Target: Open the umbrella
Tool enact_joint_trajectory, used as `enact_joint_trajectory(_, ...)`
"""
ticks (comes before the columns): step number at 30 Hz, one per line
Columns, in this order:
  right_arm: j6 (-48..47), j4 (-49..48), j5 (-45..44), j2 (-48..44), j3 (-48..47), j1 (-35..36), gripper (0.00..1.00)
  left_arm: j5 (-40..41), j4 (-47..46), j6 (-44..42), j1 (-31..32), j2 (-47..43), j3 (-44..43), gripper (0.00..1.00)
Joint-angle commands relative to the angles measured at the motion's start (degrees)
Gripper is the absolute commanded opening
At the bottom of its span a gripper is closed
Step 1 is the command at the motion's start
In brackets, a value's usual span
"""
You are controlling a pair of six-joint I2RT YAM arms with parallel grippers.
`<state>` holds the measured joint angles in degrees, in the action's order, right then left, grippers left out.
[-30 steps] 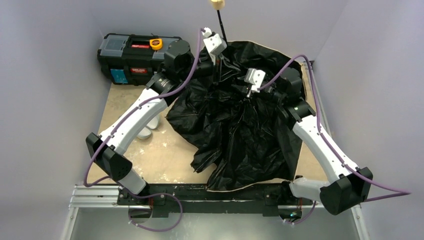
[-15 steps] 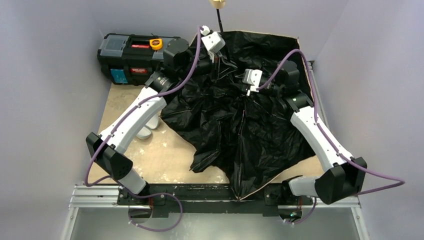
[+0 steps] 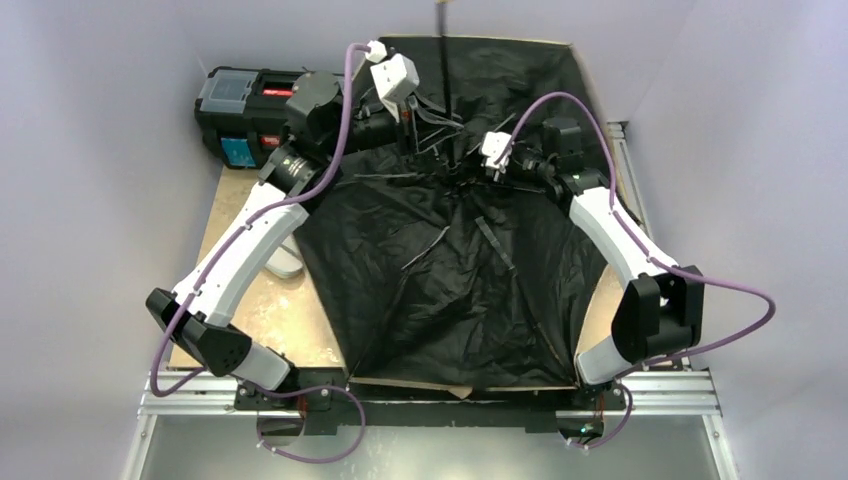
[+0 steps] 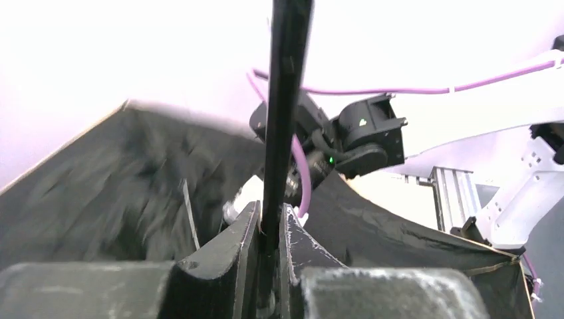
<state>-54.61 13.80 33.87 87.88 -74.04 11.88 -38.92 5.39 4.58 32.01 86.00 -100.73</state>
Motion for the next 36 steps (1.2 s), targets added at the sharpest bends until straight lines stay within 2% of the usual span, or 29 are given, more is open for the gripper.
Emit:
enact_joint_trajectory(1, -1.24, 5.36, -7.77, 0.37, -0.58, -0.89, 0.32, -7.09, -16.76, 4.03, 0.18, -8.50, -5.88, 0.00)
enact_joint_trajectory(4, 2.81, 9.13, -2.60, -2.16, -3.25, -0.85, 0.42, -4.74, -15.05, 2.51, 0.22, -8.75, -3.51, 0.00)
enact_joint_trajectory(7, 4.89, 10.67, -0.74, -8.04, -3.00, -0.87, 0.63, -3.15, -15.03, -1.52, 0.11, -9.33, 1.09, 0.00)
enact_joint_trajectory(9, 10.57, 8.33, 0.34, -12.34, -2.32, -0.87, 0.67, -2.00, -15.97, -3.01, 0.16, -9.55, 4.46, 0.00)
enact_joint_trajectory(14, 16.02, 13.48, 2.35, -15.17, -6.85, -0.85, 0.80, -1.70, -17.32, -6.95, 0.08, -8.17, 9.36, 0.00)
enact_joint_trajectory(17, 26.68, 12.11, 1.73, -15.36, -10.30, -0.87, 0.85, -1.05, -18.31, -12.35, 0.12, -6.86, 9.97, 0.00)
enact_joint_trajectory(19, 32.85, 12.44, -2.31, -14.80, -12.67, -1.22, 0.87, -1.46, -17.60, -16.38, 0.23, -6.27, 7.69, 0.00)
enact_joint_trajectory(23, 45.13, 11.20, -2.29, -14.72, -15.17, -6.71, 0.91, -5.94, -9.93, -36.55, 2.33, -7.22, 3.11, 0.00)
enact_joint_trajectory(28, 58.97, 9.91, 3.52, -14.94, -17.03, -11.71, 0.93, -10.86, 6.57, -67.96, 3.43, -8.70, -0.32, 0.00)
enact_joint_trajectory(29, 61.69, 8.87, 4.55, -14.95, -17.06, -11.70, 0.93, -11.21, 11.04, -76.75, 3.68, -9.10, -0.77, 0.00)
enact_joint_trajectory(32, 68.35, 7.48, 13.11, -13.06, -19.01, -13.24, 0.91, -11.54, 15.54, -92.41, 5.05, -10.12, -0.10, 0.00)
enact_joint_trajectory(34, 77.66, 2.51, 20.67, -10.96, -18.93, -12.46, 0.88, -11.66, 20.29, -100.46, 6.33, -10.03, -1.20, 0.00)
enact_joint_trajectory(36, 85.76, -4.12, 24.65, -10.22, -17.66, -9.43, 0.89, -11.20, 24.67, -107.18, 7.74, -9.88, -1.80, 0.00)
